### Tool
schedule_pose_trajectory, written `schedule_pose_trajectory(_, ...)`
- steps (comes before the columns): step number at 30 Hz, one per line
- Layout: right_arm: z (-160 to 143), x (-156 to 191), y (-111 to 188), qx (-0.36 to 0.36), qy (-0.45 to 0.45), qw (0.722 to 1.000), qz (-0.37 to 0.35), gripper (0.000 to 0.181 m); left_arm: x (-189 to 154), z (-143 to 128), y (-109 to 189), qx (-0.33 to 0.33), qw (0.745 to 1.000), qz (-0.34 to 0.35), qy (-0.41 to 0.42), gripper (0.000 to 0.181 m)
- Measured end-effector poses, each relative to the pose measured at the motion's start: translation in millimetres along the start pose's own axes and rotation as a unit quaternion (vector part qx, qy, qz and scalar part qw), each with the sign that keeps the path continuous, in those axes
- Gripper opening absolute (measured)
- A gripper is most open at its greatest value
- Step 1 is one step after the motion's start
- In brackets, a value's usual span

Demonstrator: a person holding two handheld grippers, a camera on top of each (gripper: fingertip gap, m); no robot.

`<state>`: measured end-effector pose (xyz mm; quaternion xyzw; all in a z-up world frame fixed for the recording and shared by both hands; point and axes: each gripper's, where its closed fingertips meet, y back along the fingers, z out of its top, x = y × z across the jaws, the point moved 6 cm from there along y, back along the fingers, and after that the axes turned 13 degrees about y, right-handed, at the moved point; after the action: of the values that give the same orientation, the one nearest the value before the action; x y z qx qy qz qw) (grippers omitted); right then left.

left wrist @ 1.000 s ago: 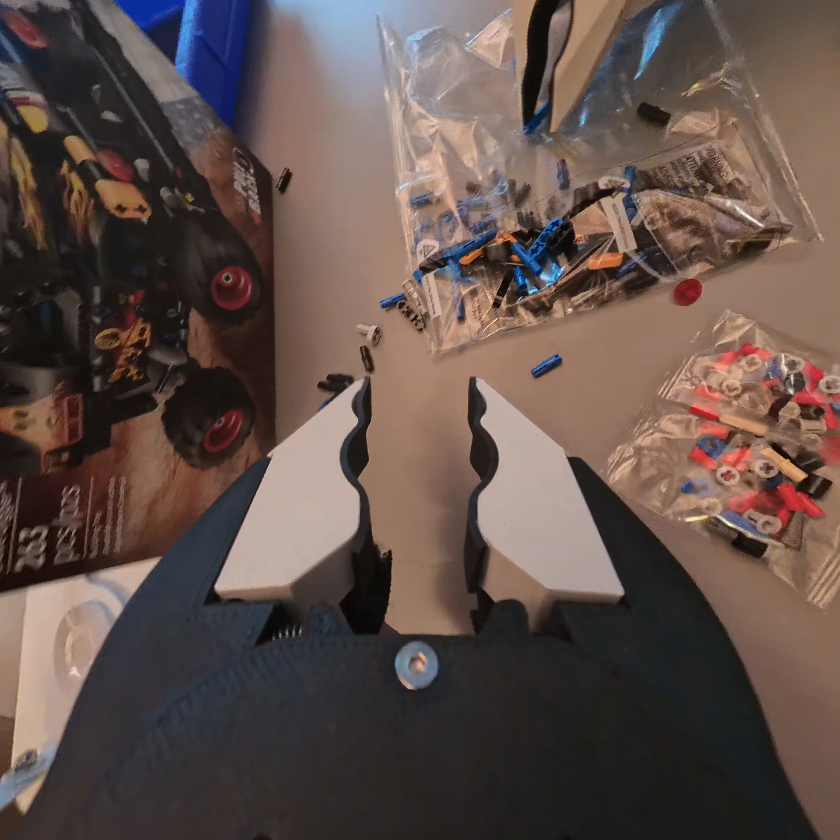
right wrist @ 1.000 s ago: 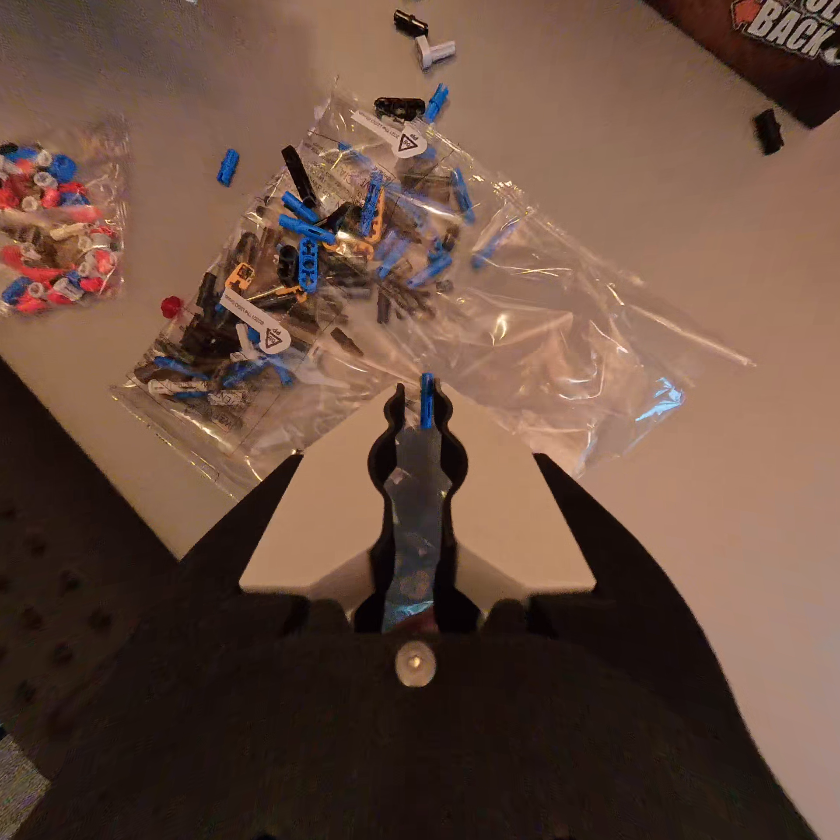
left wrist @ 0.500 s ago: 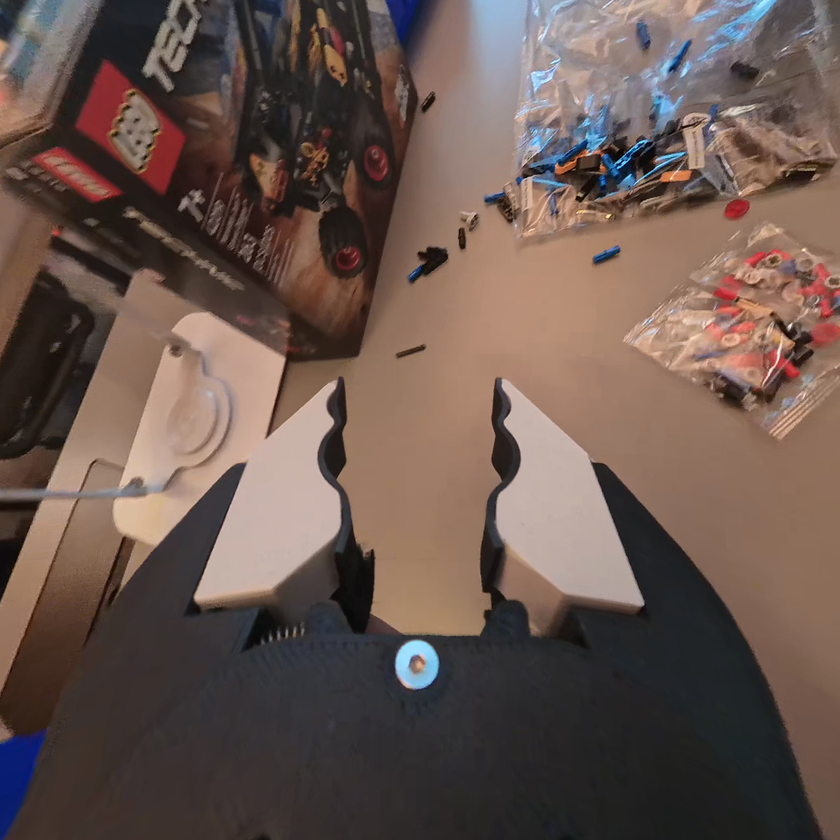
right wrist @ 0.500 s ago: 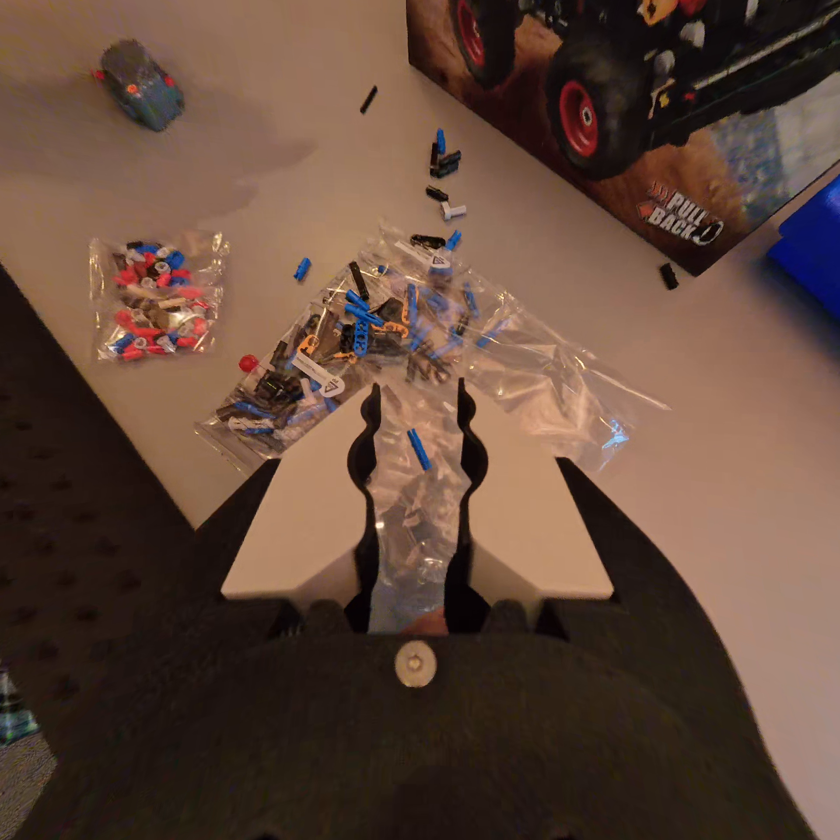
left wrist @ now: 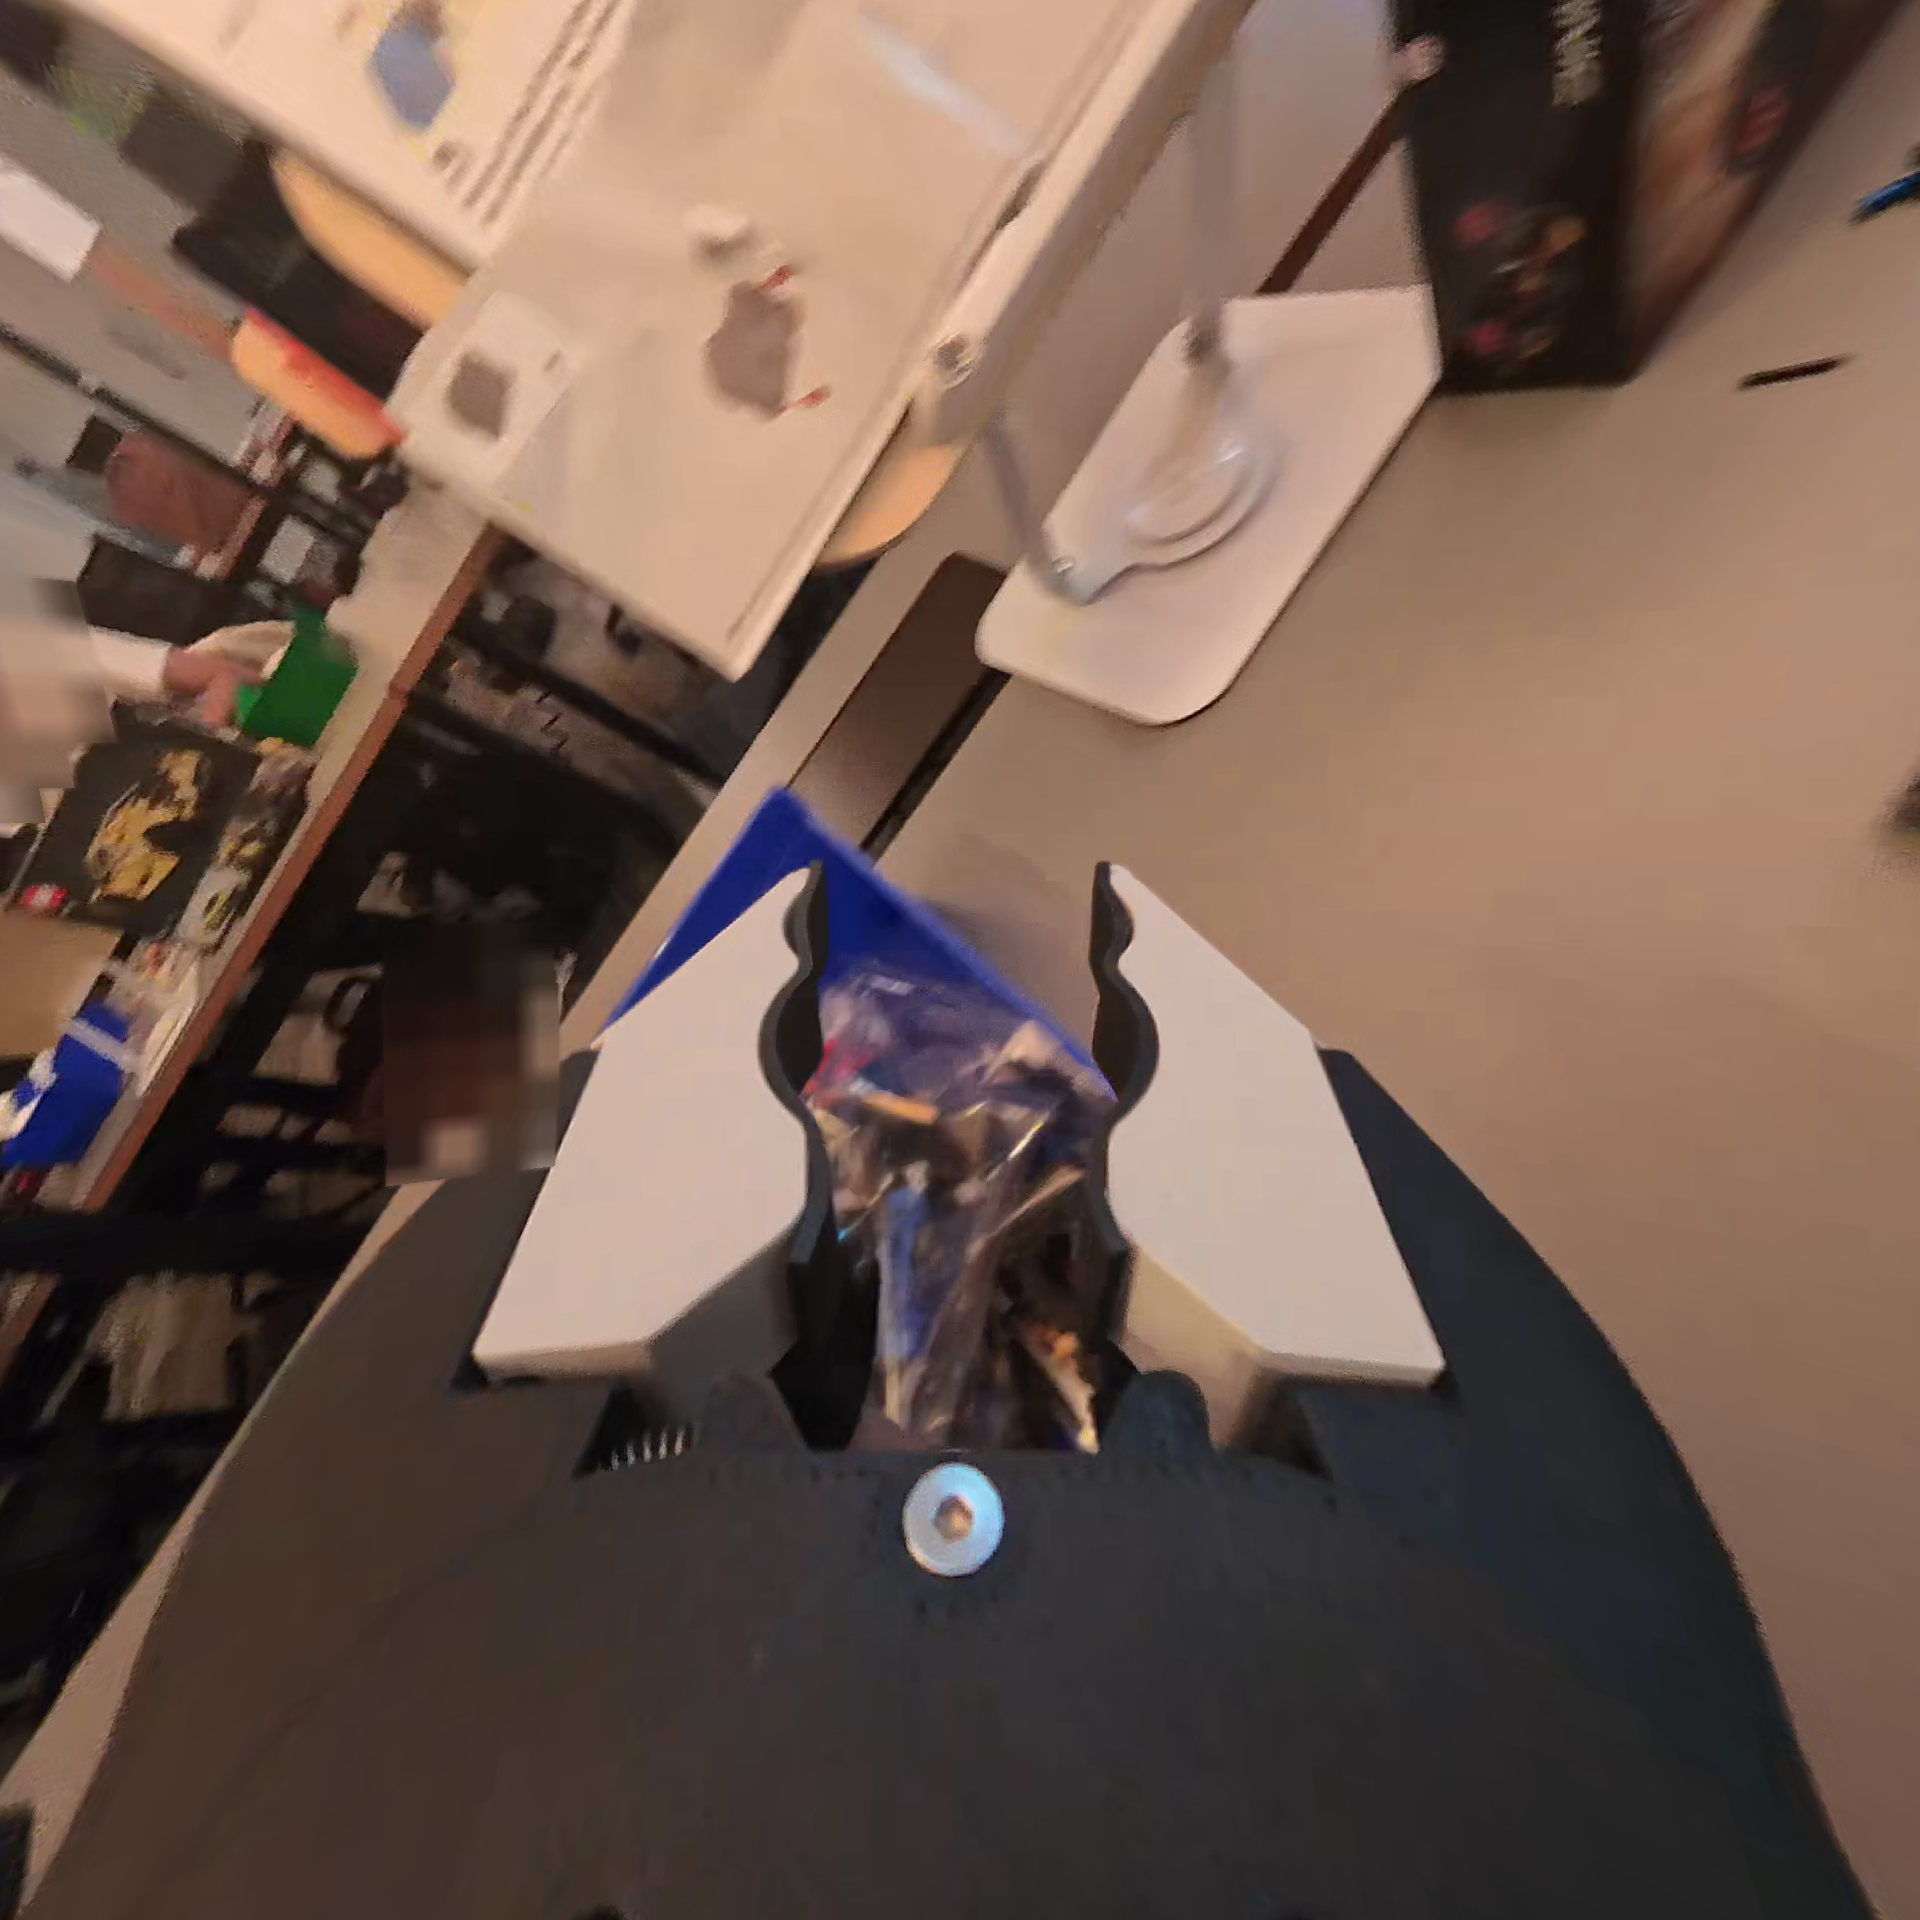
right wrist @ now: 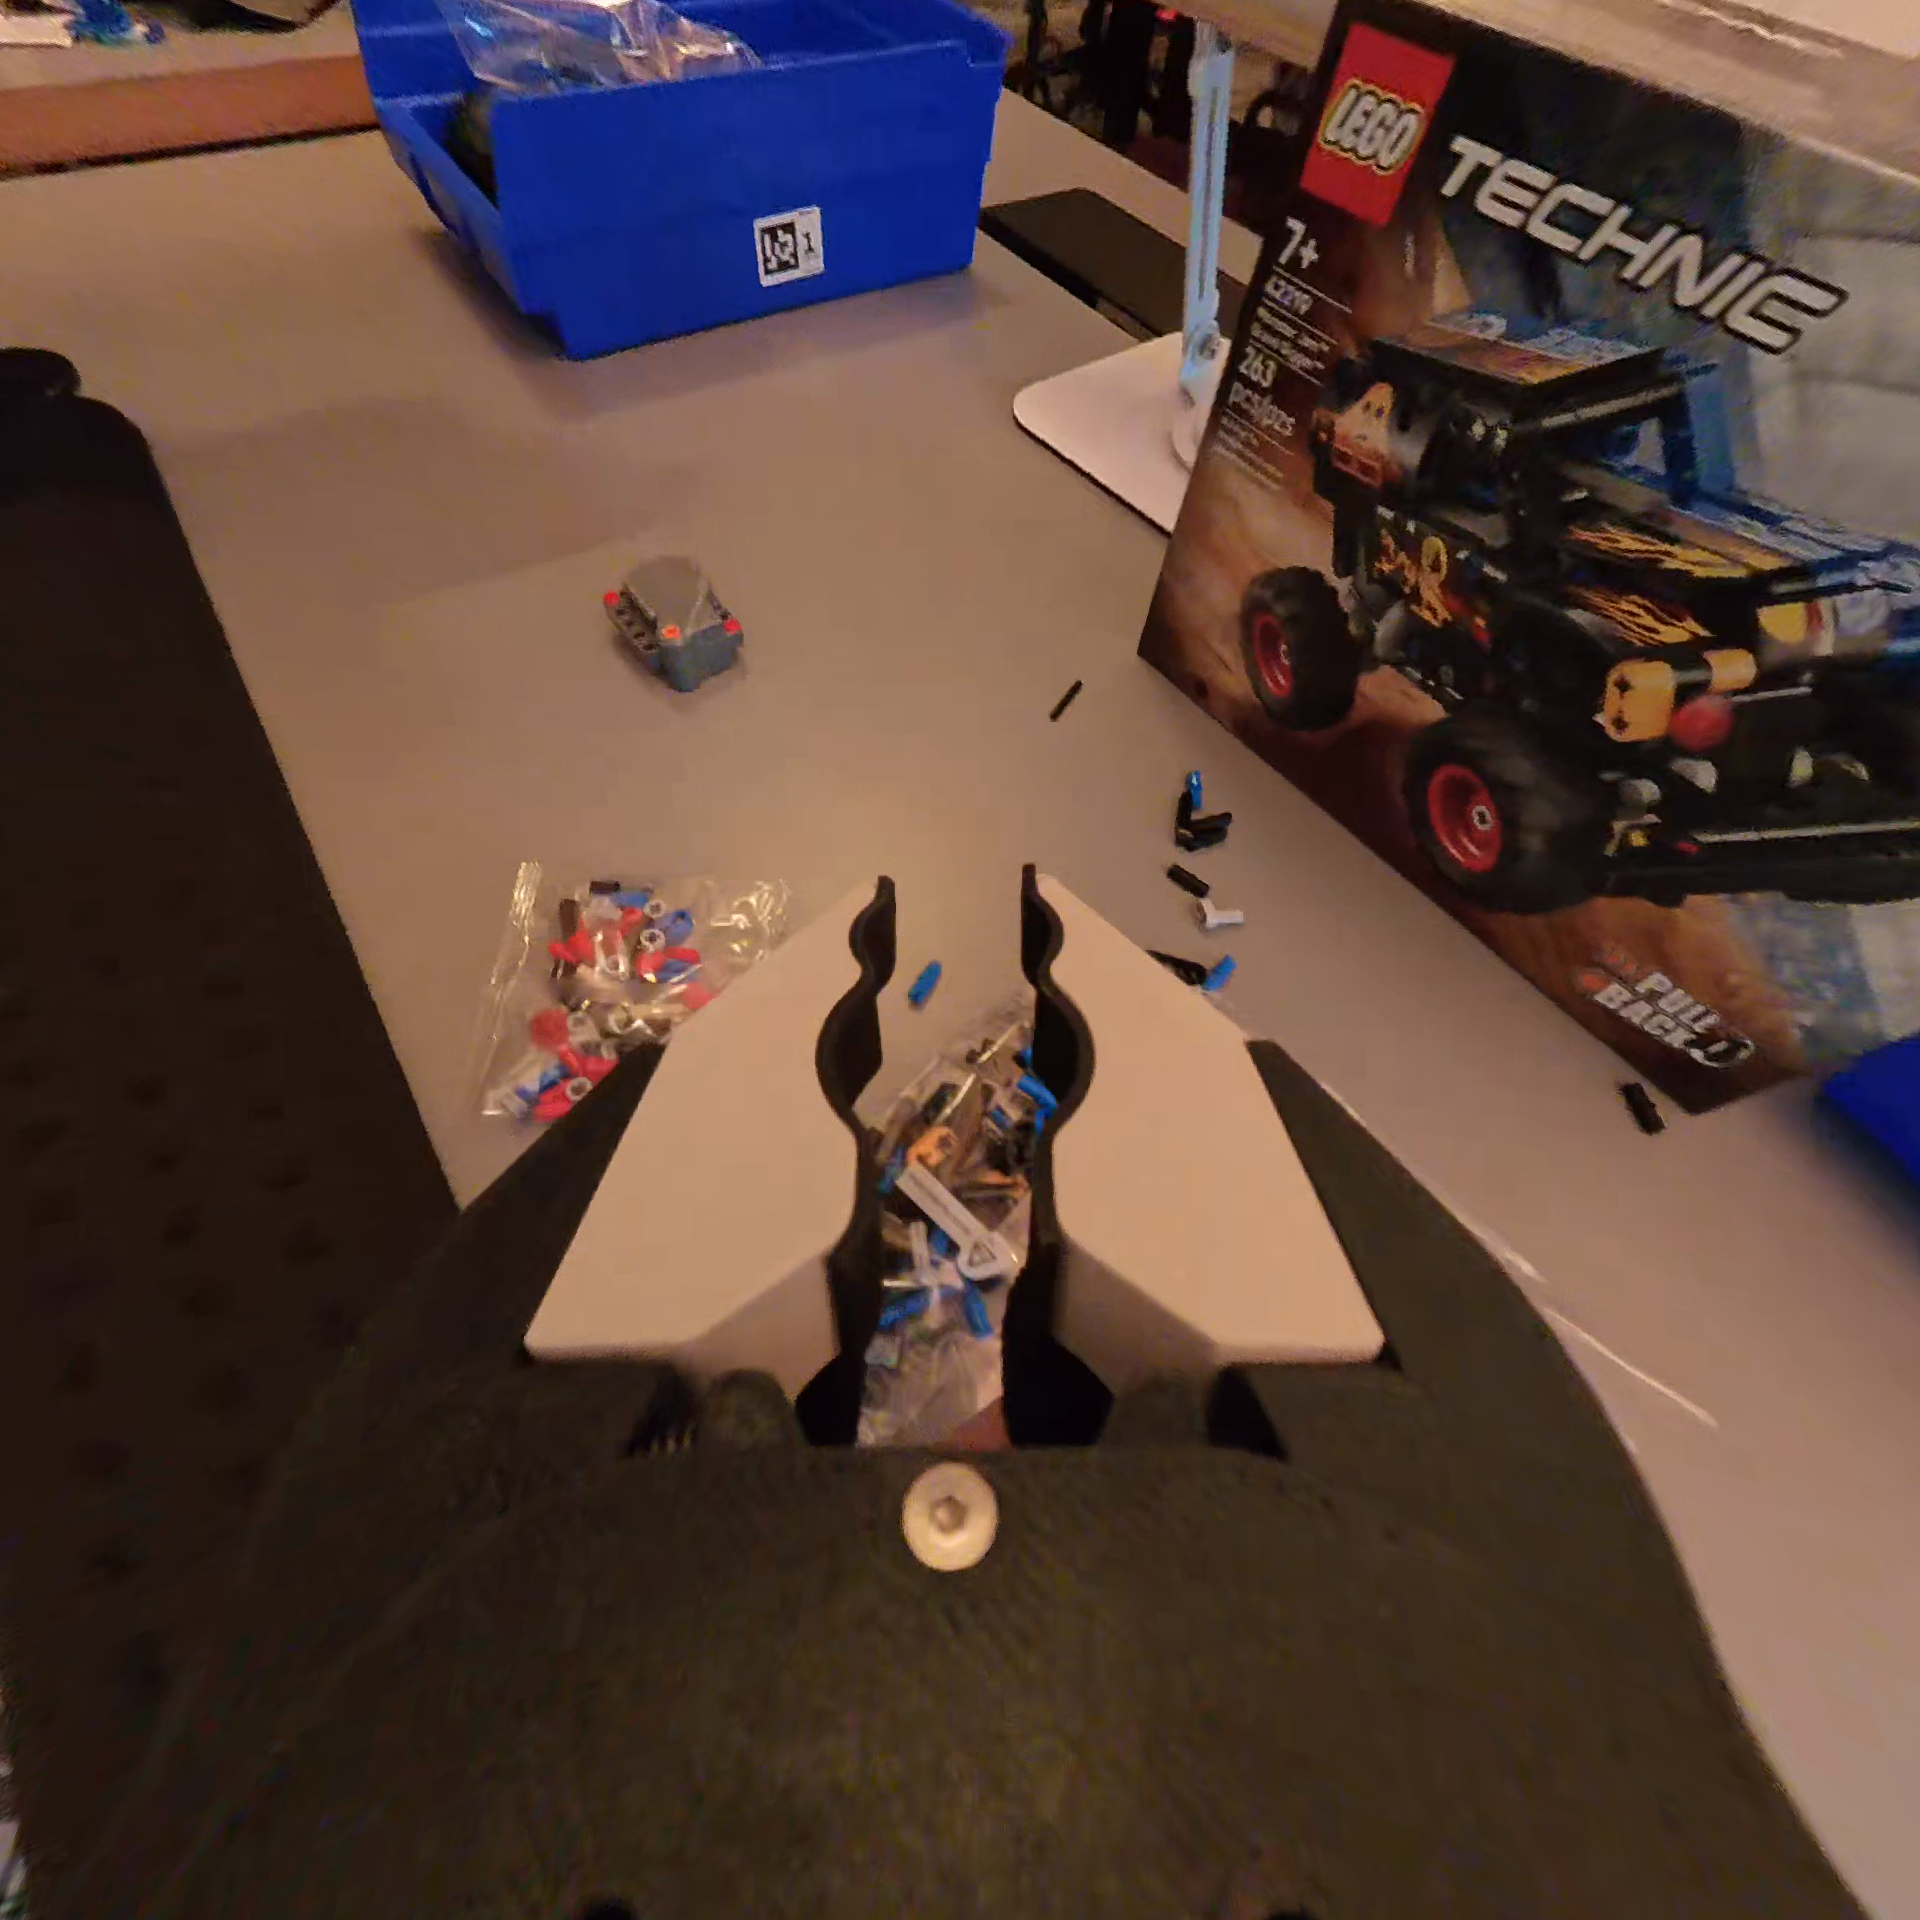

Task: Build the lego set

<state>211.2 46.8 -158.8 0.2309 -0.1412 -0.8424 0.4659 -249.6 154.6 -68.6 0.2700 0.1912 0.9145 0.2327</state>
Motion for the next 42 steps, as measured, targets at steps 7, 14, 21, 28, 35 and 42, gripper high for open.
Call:
schedule_pose_trajectory(7, 6, 17, -30, -0.008, 0.011, 1.0, 0.021, 0.021, 90, -47, 11, 0.057, 0.994, 0.084, 0.026, 0.042)
schedule_pose_trajectory(14, 3, 24, -46, -0.016, 0.005, 1.0, 0.025, 0.019, 82, -96, -13, 0.168, 0.981, -0.086, 0.037, 0.074)
schedule_pose_trajectory(21, 0, 21, -52, -0.012, -0.003, 1.0, 0.019, 0.018, 69, -139, -39, 0.21, 0.976, -0.046, -0.033, 0.017)
schedule_pose_trajectory(28, 6, 20, -54, -0.011, 0.005, 1.0, 0.017, 0.016, 89, -122, -33, 0.146, 0.989, -0.02, 0.004, 0.0)
schedule_pose_trajectory(35, 22, 21, -56, -0.023, 0.017, 0.999, 0.028, 0.017, 128, -85, -12, 0.082, 0.993, -0.023, 0.085, 0.0)
schedule_pose_trajectory(42, 61, 25, -65, -0.032, 0.058, 0.997, 0.044, 0.02, 149, -40, 2, 0.075, 0.992, -0.022, 0.099, 0.0)
